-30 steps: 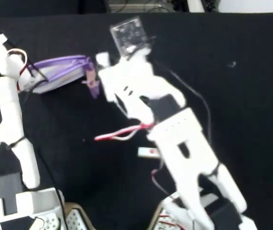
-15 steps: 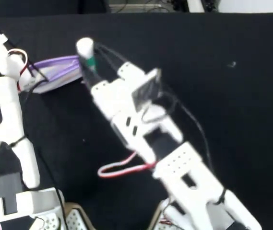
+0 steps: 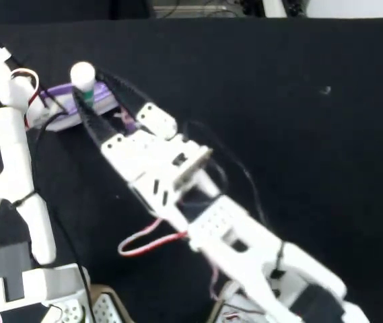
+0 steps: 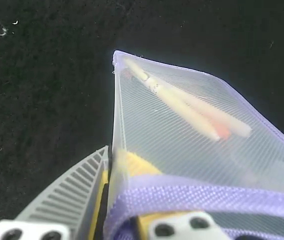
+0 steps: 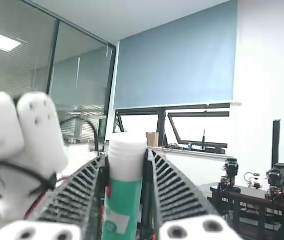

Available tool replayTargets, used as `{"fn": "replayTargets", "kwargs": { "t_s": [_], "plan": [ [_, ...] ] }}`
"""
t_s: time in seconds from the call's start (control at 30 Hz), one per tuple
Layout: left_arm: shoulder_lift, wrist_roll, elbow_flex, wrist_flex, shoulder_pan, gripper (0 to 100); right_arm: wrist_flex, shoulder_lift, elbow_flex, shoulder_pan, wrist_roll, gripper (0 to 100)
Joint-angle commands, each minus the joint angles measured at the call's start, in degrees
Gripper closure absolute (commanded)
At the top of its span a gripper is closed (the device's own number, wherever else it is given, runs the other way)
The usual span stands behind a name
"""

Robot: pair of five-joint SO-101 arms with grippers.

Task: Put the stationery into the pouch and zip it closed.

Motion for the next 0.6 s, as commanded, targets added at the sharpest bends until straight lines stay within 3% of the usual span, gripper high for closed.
{"fn": "replayTargets", "kwargs": {
  "t_s": [0.0, 0.2, 0.57],
  "plan": [
    [-0.2, -0.4, 0.4, -0.2, 0.0, 97, -7.8, 6.6, -1.9, -1.1, 0.5, 98.7],
    [-0.2, -0.4, 0.4, -0.2, -0.1, 97, -8.3, 15.1, -5.3, -1.1, 0.7, 98.7],
    [-0.2, -0.3, 1.7, -2.6, -1.9, 97, -10.0, 14.5, -8.7, -0.1, 0.8, 98.7]
  ]
}}
